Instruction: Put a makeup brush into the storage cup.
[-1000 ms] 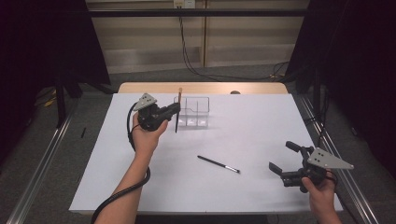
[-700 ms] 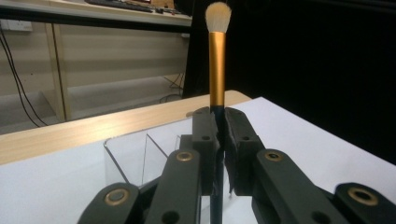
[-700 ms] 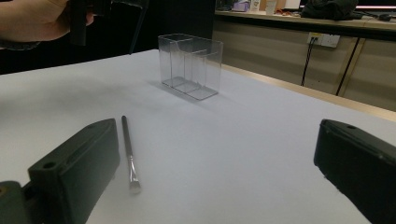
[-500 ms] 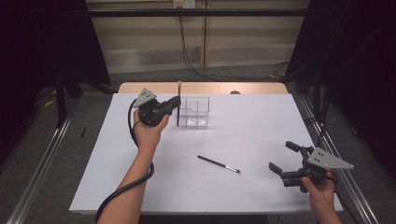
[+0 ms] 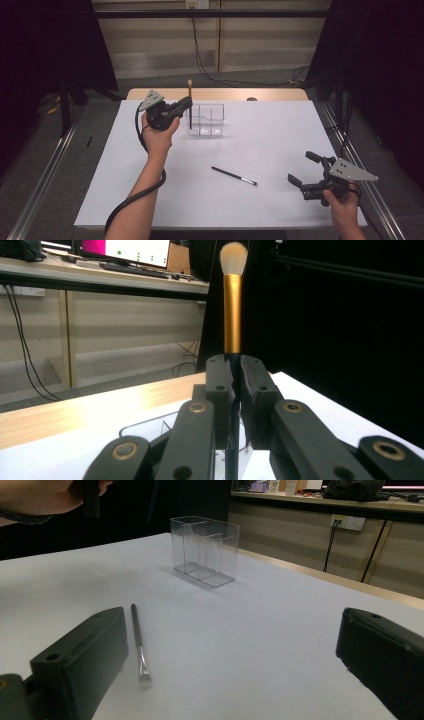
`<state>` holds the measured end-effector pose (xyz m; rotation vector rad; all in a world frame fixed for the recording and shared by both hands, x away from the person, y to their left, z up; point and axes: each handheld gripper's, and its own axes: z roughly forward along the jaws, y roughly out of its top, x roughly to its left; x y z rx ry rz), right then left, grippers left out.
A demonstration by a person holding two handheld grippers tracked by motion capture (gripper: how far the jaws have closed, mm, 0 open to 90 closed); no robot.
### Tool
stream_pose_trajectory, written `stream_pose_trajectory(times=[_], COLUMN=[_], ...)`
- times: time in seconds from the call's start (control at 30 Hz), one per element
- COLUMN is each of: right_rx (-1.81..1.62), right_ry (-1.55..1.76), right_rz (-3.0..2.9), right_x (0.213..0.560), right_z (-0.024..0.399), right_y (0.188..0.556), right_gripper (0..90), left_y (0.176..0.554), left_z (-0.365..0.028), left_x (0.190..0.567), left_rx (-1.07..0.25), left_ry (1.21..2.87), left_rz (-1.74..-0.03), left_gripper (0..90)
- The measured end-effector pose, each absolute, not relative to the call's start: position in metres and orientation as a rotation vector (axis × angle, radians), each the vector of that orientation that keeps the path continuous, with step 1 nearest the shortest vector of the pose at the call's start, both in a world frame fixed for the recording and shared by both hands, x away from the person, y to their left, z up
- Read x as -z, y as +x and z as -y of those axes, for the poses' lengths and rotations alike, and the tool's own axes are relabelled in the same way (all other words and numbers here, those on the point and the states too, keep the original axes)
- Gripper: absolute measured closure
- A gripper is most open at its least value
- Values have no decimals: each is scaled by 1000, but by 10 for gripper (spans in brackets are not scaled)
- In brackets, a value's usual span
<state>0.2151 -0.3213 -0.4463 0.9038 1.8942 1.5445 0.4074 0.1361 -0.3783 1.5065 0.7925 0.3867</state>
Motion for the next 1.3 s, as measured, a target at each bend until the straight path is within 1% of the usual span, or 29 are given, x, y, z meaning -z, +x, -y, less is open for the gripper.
stream_pose_trajectory(times=[0.33, 1.3], right_rx=[-1545, -1544], right_ry=[901, 907], right_rz=[-1893, -1891], right_x=[446, 447], right_z=[322, 323], right_y=[215, 215], right_gripper=[0, 0], left_y=[414, 435], left_z=[-135, -126], left_x=[376, 358], left_rx=[-411, -465], left_ry=[1468, 1458], left_rz=[-798, -791], left_gripper=[837, 837])
